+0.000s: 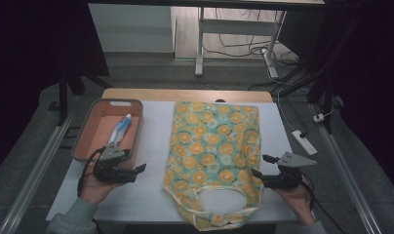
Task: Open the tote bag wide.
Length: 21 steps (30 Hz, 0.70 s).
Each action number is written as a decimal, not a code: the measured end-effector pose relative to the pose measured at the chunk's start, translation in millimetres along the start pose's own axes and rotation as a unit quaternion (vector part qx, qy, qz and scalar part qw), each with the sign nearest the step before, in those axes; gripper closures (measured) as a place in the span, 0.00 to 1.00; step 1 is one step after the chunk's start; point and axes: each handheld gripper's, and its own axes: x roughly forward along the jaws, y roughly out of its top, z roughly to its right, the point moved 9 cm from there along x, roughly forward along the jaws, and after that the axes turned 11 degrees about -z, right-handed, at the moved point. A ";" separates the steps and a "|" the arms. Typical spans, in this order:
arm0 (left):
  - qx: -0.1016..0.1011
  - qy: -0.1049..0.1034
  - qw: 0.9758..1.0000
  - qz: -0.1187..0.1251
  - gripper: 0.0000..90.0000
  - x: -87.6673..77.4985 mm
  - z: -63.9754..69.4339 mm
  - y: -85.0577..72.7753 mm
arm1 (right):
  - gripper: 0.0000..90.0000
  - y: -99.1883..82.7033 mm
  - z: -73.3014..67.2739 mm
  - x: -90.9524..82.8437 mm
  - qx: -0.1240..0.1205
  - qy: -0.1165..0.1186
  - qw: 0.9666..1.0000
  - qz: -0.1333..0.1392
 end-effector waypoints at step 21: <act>0.017 -0.001 1.000 -0.010 0.23 3.7 4.4 -1.2 | 0.31 -4.8 -0.9 4.3 -0.006 -0.006 1.000 -0.013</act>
